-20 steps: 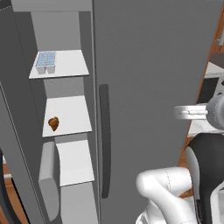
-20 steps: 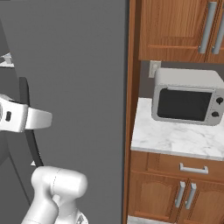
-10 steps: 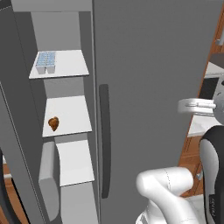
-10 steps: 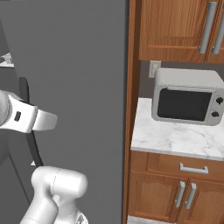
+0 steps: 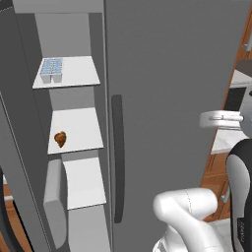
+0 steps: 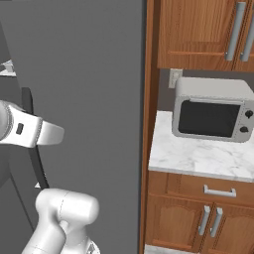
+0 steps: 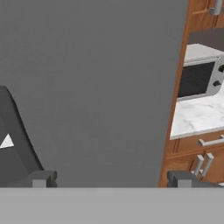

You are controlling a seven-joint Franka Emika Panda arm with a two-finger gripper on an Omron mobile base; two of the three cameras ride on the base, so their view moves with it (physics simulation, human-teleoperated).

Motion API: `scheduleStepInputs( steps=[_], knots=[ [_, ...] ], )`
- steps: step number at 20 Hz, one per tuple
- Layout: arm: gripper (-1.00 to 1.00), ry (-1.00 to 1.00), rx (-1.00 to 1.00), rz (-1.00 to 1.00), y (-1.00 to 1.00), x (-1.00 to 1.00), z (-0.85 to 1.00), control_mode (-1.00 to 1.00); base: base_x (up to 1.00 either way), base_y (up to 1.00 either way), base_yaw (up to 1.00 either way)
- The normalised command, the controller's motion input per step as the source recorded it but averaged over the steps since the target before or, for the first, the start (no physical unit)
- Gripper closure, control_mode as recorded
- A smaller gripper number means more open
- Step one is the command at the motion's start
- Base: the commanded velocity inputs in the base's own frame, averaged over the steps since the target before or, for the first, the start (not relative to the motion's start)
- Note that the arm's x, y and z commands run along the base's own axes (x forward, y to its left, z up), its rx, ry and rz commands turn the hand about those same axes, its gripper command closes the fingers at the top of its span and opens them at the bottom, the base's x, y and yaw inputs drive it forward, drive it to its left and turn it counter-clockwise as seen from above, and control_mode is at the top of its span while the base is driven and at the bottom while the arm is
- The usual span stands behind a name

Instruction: Open the freezer door, pick up the ice cube tray from the freezer, and place it on the dining counter.

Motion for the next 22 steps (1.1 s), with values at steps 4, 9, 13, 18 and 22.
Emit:
scheduleStepInputs(
  steps=[4,9,13,18,22],
  knots=[
    [-1.00,0.00,-0.05,0.08,0.11,-0.02,0.00,-1.00,0.00,0.00,0.00],
    [-1.00,0.00,-0.05,0.05,0.17,-0.06,0.00,-1.00,0.00,0.00,0.00],
    [-1.00,0.00,-0.01,0.00,0.13,-0.06,0.00,-1.00,0.00,0.00,0.00],
    [-1.00,0.01,0.00,0.00,0.08,0.00,0.00,-1.00,0.00,0.00,0.00],
    [-1.00,0.04,0.00,0.00,0.01,0.00,0.00,-1.00,0.00,0.00,0.00]
  ],
)
